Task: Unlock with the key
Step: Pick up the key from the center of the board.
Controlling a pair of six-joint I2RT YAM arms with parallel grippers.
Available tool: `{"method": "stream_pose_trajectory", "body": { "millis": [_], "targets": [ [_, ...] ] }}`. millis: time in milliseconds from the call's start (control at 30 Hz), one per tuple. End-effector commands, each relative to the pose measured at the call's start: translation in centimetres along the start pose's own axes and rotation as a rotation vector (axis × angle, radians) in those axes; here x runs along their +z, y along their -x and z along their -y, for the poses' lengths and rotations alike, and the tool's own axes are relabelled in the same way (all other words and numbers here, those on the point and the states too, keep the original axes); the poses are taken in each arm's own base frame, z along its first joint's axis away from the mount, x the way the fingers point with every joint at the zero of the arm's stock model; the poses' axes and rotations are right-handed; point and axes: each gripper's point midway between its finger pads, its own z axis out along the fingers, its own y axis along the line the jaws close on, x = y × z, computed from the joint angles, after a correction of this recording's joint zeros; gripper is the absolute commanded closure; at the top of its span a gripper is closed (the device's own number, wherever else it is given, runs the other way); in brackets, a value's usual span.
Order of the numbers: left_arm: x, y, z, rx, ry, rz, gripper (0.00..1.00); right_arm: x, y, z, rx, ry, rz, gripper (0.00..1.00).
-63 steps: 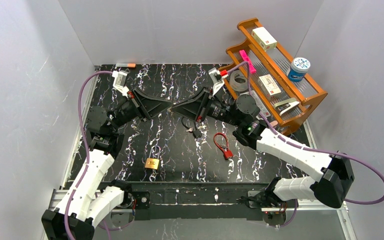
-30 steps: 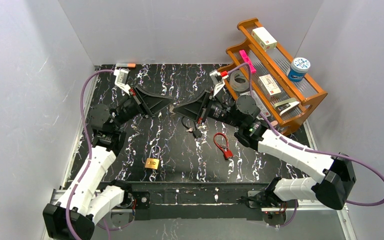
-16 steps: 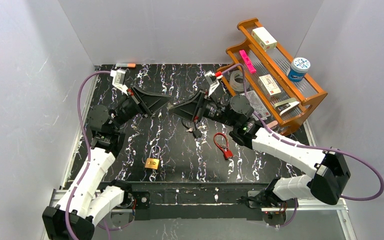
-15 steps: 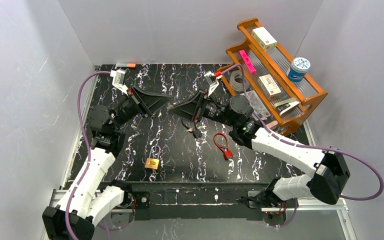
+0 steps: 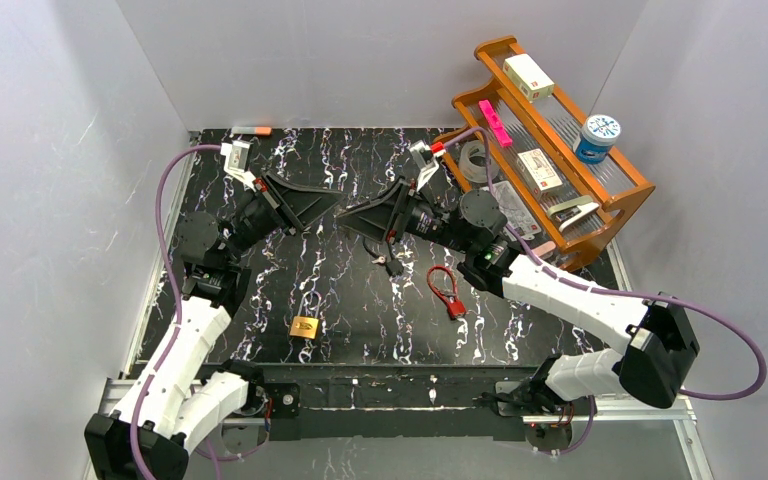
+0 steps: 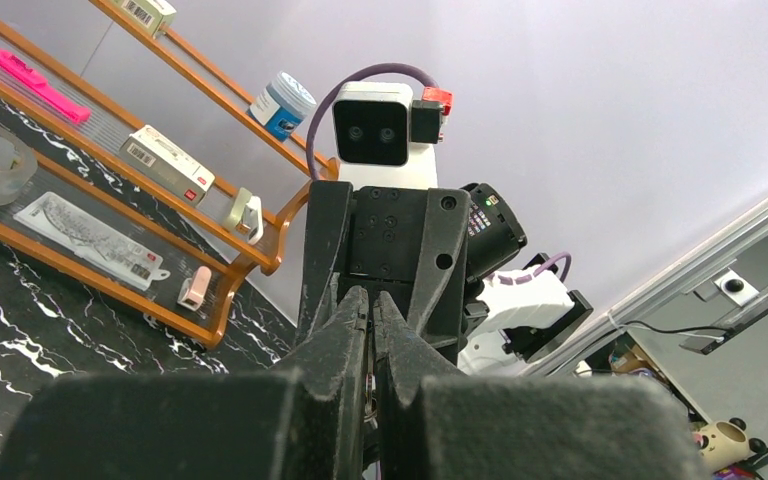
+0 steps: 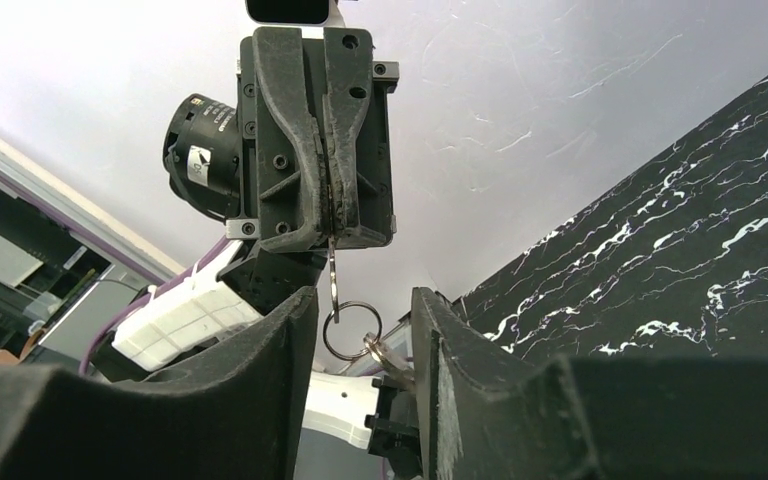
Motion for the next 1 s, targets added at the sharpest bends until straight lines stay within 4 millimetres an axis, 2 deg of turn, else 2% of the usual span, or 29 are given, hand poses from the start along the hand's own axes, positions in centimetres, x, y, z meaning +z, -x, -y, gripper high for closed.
{"method": "stream_pose_trajectory", "body": {
  "millis": [0, 233, 267, 333, 400, 500, 767, 867, 967],
  "targets": [
    [-0.2, 0.4, 1.3, 0.038, -0.039, 0.020, 1.00, 0.3, 2.9, -2.1, -0.054, 0.045, 0.086, 0.56],
    [-0.2, 0.4, 1.3, 0.039, -0.042, 0.019, 1.00, 0.3, 2.8, -1.4, -0.057, 0.009, 0.080, 0.68],
    [-0.2, 0.4, 1.3, 0.037, -0.042, 0.018, 1.00, 0.3, 2.8, -1.5, -0.058, 0.010, 0.081, 0.65],
    [-0.2, 0.3, 1.3, 0.037, -0.040, 0.018, 1.00, 0.2, 2.8, -1.4, -0.062, 0.009, 0.084, 0.48],
    [-0.2, 0.3, 1.2, 0.036, -0.040, 0.018, 1.00, 0.1, 3.0, -1.5, -0.066, 0.006, 0.089, 0.40],
    [-0.2, 0.3, 1.3, 0.041, -0.043, 0.018, 1.00, 0.1, 3.4, -1.6, -0.079, 0.000, 0.101, 0.41],
    [-0.3, 0.1, 1.0, 0.034, -0.038, 0.012, 1.00, 0.2, 4.0, -2.0, -0.084, -0.006, 0.114, 0.58],
    [-0.3, 0.0, 1.0, 0.032, -0.037, 0.010, 1.00, 0.2, 4.2, -2.3, -0.089, 0.000, 0.117, 0.57],
    [-0.3, 0.0, 0.8, 0.032, -0.034, 0.011, 1.00, 0.2, 4.3, -2.5, -0.093, 0.007, 0.114, 0.49]
  ]
}}
